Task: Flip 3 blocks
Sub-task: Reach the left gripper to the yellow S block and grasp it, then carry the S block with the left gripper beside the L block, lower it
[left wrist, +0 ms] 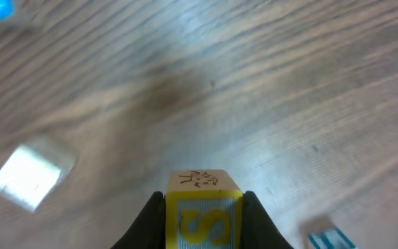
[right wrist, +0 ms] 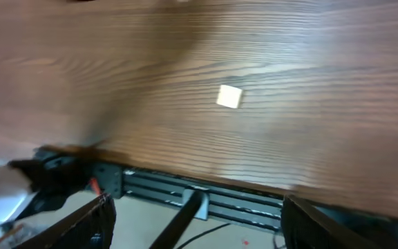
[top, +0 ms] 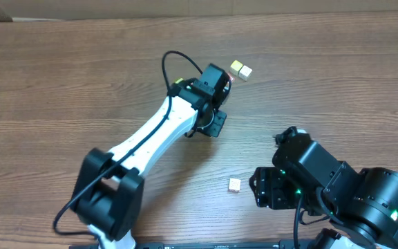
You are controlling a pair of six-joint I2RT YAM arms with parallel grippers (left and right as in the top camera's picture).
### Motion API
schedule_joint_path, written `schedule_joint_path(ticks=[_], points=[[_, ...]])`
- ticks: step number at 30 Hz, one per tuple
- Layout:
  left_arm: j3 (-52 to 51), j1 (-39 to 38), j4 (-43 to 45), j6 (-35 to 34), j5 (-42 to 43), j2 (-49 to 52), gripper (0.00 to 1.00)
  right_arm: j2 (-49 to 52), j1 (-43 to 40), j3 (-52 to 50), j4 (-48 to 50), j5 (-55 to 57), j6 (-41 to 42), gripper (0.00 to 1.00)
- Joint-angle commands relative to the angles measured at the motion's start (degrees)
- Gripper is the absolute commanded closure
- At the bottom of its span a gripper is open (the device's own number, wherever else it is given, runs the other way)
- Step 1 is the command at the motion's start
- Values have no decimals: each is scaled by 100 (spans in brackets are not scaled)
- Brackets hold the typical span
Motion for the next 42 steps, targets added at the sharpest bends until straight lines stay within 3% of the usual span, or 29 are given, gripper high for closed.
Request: schedule_joint_path(ticks=[1,7,13,19,24,31,42], points=[[136,31,-505,-841,-197,-560,96,-103,22,87,-92,498,446,23],[-560,-72,-841,-1456,-243,-1257,95,-538,22,87,-149,645,466,22],[-1801,-614,-59,-1930,-76,-1888,95,-962,22,87,-208,640,463,22],[-2614,-1261,879,-2393,-57,-1921,96,-1008,24,87,-363,551,446,23],[-3217,-1373,1650,-2756,-59,-1921,96,-1008,24,87,-361,546,446,23],[-3910,-1373,2623,-2857,179,-1921,96,-1008,24,87,-382,531,444,23],[-3965,-1375,3095,-2874,313,-1921,96,-1008,24,87,-380,393,446,23]])
